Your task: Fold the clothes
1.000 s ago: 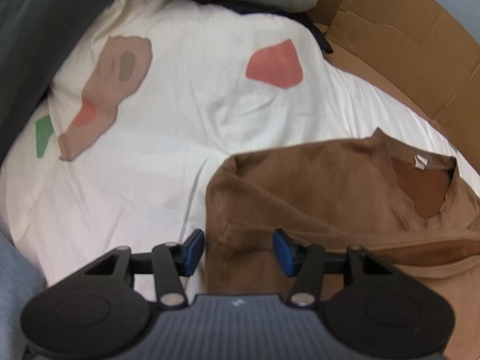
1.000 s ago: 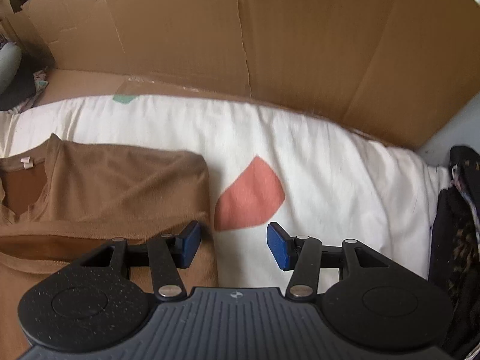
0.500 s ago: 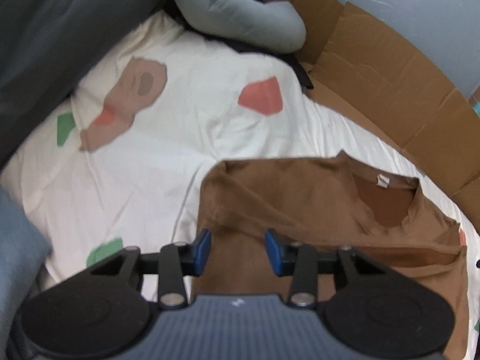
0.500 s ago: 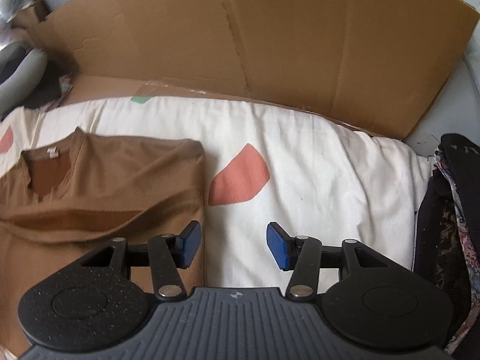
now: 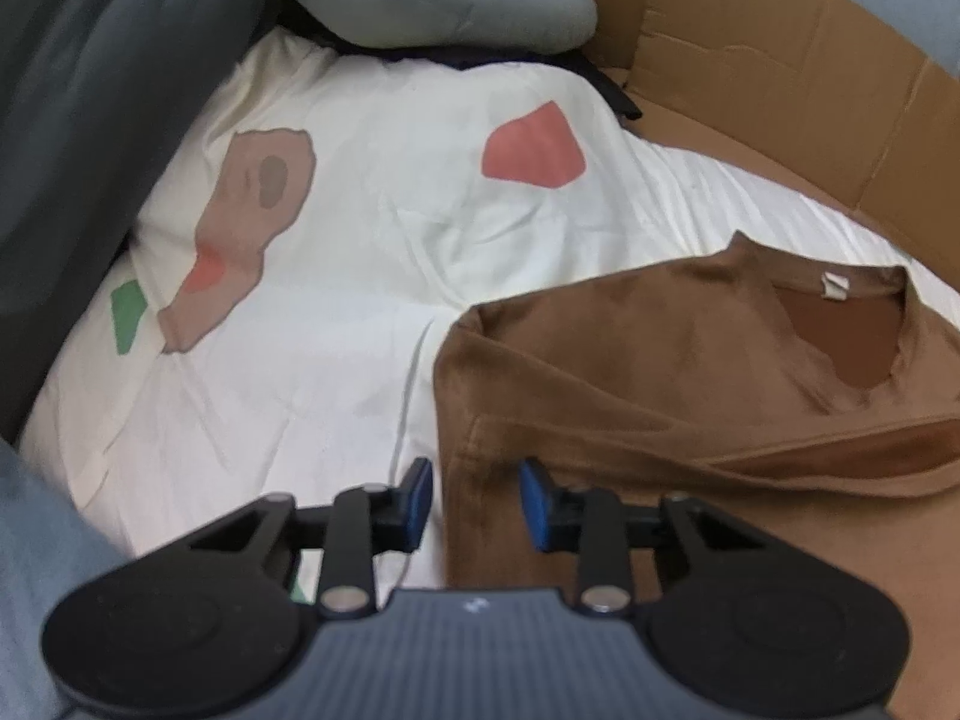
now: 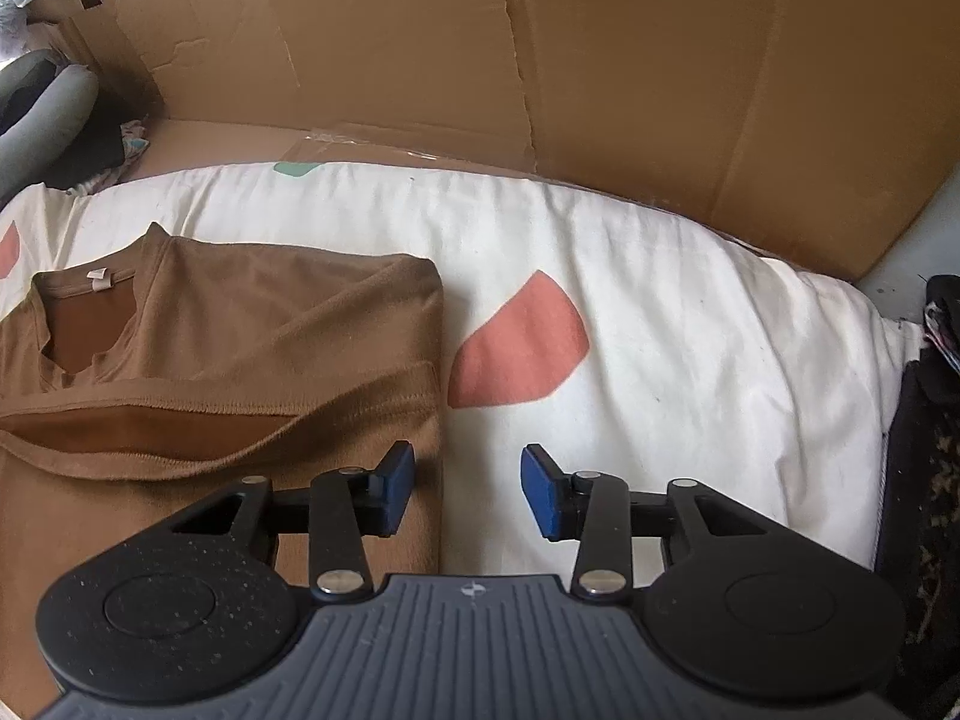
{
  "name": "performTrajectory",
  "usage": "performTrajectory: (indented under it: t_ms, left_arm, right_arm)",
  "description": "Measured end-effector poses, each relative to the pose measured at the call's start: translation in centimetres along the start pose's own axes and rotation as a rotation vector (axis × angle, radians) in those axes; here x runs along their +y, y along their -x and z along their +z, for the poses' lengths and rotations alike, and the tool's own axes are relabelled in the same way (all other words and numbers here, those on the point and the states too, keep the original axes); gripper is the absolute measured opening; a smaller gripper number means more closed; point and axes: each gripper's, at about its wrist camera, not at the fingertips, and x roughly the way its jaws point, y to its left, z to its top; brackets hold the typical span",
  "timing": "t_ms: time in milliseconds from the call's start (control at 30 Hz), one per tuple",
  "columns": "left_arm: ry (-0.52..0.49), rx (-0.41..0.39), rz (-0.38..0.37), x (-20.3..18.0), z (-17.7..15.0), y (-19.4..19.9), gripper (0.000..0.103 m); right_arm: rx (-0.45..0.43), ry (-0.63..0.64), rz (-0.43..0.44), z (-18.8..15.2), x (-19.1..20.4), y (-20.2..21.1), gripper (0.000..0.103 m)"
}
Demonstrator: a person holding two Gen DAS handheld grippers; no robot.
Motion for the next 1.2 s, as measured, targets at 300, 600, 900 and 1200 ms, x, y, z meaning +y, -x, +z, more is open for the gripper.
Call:
performTrajectory:
  t_ms: [300, 600, 900, 1200]
  left_arm:
    - [0.045, -0.015, -0.016, 0.1, 0.1, -0.2, 0.01]
    - [0.055, -0.032, -0.02, 0.7, -0.3, 0.6, 0.009]
    - [-0.008, -0.033, 0.008, 0.0, -0.3, 0.2, 0.011]
    - [0.038, -0.058, 0.002, 0.3, -0.6, 1.1, 0.009]
  right_arm:
    - [-0.003, 0.017, -0.016, 0.6, 0.8, -1.1, 0.007]
    - [-0.018, 0.033, 0.001, 1.0, 1.0, -0.8, 0.012]
    - [-0.012, 0.08, -0.018, 1.7, 2.3, -2.4, 0.024]
    - [-0.061, 0.112, -0.039, 1.8, 3.1, -0.3, 0.004]
